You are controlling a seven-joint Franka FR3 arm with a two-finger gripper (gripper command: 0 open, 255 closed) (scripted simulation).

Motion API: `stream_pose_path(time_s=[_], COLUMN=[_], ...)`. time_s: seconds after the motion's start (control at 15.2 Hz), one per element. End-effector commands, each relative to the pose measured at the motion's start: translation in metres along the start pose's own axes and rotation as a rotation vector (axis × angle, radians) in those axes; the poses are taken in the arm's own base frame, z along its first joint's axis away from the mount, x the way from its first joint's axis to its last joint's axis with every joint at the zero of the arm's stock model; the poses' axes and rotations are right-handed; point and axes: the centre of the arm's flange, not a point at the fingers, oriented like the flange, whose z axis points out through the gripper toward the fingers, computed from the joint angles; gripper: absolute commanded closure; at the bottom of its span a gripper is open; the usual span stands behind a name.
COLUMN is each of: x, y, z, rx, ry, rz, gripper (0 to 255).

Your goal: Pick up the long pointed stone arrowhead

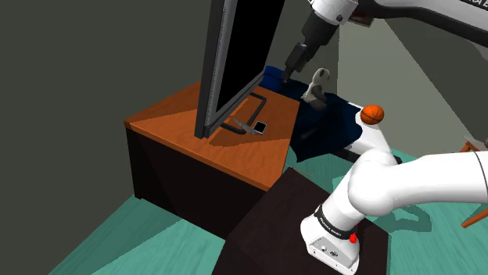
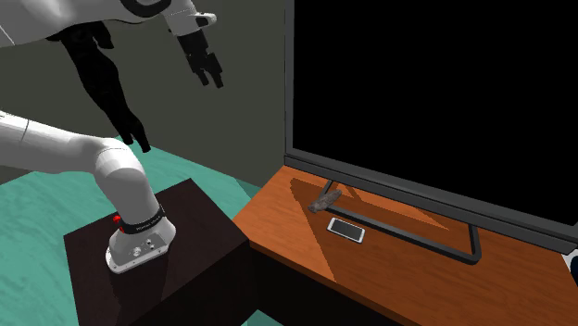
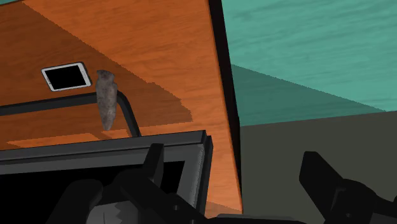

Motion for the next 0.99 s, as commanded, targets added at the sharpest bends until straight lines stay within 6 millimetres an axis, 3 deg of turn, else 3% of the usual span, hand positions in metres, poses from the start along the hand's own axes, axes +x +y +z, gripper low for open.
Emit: stream_pose_path(time_s=[0.0,0.92], x=[0.0,0.065], y=[0.0,0.094], z=[0.0,0.151], rx=[0.0,0.026], ry=[0.0,-0.057], rz=[0.0,-0.006], gripper=[0,0])
